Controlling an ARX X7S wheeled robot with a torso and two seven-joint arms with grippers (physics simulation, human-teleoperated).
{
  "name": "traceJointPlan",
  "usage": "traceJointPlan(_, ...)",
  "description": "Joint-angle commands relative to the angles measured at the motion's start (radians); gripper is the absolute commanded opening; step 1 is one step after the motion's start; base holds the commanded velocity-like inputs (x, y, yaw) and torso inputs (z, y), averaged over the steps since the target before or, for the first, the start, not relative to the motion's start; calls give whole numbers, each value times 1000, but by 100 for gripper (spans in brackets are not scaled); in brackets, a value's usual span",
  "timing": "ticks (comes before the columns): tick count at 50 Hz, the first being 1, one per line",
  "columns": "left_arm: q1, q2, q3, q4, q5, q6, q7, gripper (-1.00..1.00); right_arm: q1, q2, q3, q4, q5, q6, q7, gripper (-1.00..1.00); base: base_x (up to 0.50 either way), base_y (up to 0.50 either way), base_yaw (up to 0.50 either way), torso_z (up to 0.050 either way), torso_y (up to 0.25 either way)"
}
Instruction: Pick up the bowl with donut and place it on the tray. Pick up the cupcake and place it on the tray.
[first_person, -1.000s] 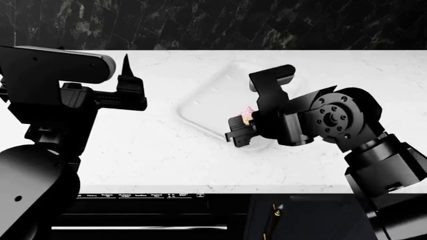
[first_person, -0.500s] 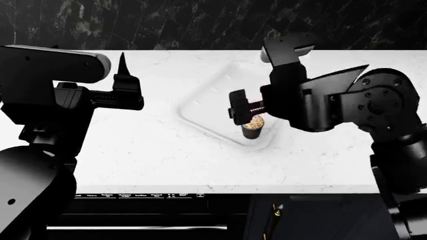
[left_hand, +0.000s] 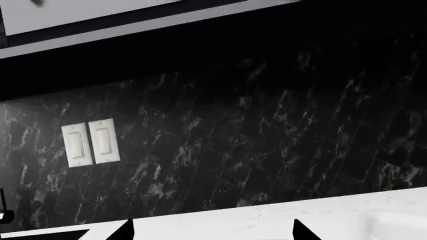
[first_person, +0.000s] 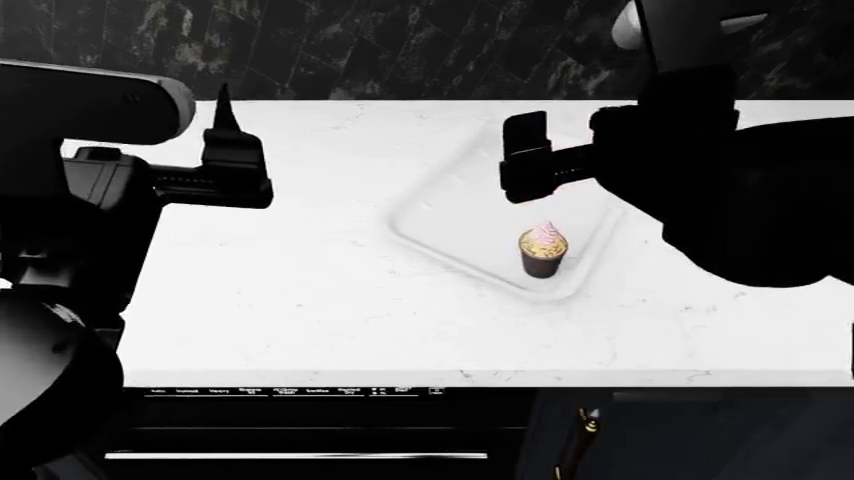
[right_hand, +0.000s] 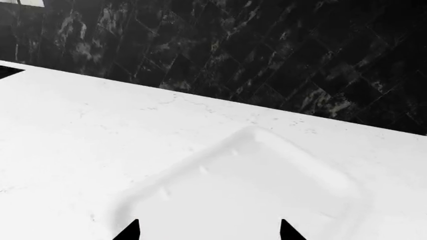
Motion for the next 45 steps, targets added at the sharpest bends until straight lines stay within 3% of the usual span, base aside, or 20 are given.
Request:
traceJointPlan(1, -118, -81, -95, -41, -493, -90, -417, 100, -28, 49, 54, -126, 41, -32, 29, 100, 1, 500, 0, 0, 0)
traceJointPlan(10, -192, -174, -63, -81, -773, -40, -669, 100, -16, 44, 50, -139, 56, -32, 34, 100, 1, 500, 0, 0, 0)
traceJointPlan(21, -202, -216, -36, -73, -820, 3, -715, 100, -25, 61, 58, -200, 111, -43, 87, 100, 0, 500, 0, 0, 0)
traceJointPlan(37, -186, -297, -33, -42, -927, 77, -801, 100, -84, 197, 143, -469, 330, -135, 297, 100, 0, 500, 0, 0, 0)
traceJointPlan(45, -181, -322, -35, -29, -943, 100, -810, 100, -133, 244, 205, -562, 351, -177, 313, 100, 1, 500, 0, 0, 0)
